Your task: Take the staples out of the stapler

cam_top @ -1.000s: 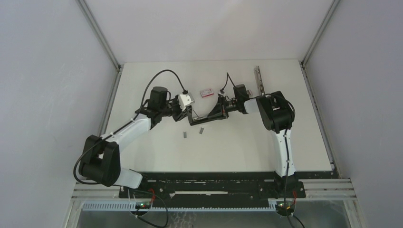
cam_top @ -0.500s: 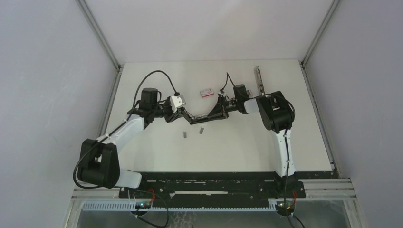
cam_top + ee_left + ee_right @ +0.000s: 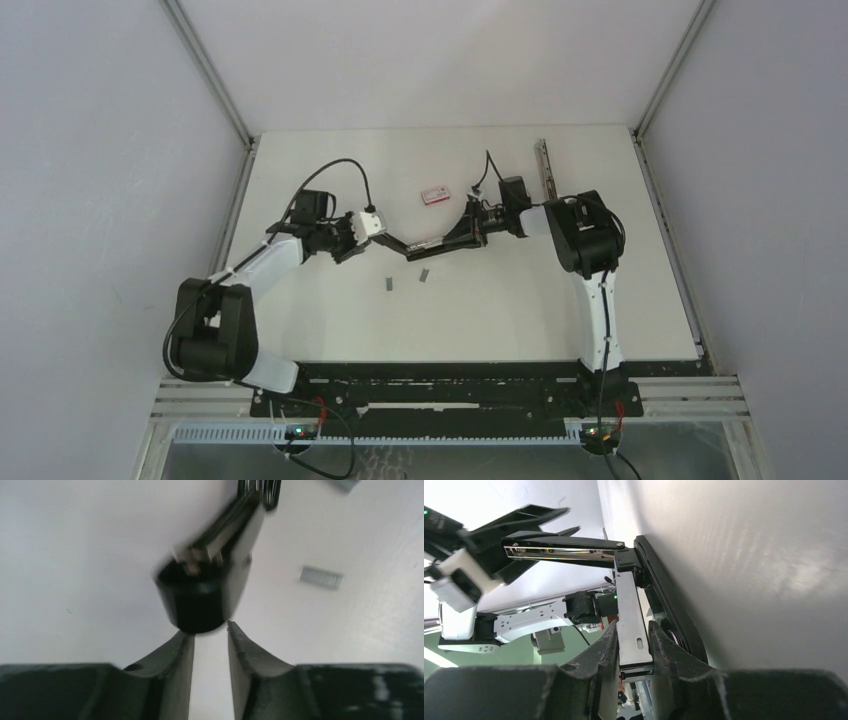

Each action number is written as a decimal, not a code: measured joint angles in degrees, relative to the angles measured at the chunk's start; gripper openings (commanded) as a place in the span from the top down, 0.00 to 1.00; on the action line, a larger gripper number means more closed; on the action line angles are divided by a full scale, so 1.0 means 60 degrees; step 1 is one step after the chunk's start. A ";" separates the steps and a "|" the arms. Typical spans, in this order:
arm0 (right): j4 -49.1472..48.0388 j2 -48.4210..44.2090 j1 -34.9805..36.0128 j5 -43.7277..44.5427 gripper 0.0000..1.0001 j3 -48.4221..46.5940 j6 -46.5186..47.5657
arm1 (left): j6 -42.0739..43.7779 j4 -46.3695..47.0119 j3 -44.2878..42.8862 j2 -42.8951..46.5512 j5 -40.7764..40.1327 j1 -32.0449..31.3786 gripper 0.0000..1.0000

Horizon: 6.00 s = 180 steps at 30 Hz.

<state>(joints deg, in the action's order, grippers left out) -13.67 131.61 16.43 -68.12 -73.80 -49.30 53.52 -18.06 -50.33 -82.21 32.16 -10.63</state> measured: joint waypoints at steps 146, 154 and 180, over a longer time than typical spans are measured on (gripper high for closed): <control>0.2965 -0.0310 -0.0277 0.0586 0.88 -0.0918 0.2215 | 0.0149 -0.3668 -0.2750 -0.3636 -0.3963 -0.1126 0.64; 0.2965 -0.0310 -0.0317 0.0605 0.82 -0.0918 0.2113 | 0.0306 -0.4011 -0.3100 -0.3818 -0.4299 -0.1144 0.53; 0.3952 -0.0561 -0.0437 0.0816 0.43 -0.1191 0.2535 | 0.0251 -0.3563 -0.3115 -0.2619 -0.3002 -0.1421 0.48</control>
<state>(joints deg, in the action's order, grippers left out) 10.04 128.25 13.80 -63.22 -80.95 -34.09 55.02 -39.44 -69.01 -97.93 14.15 -19.16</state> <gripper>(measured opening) 0.562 0.516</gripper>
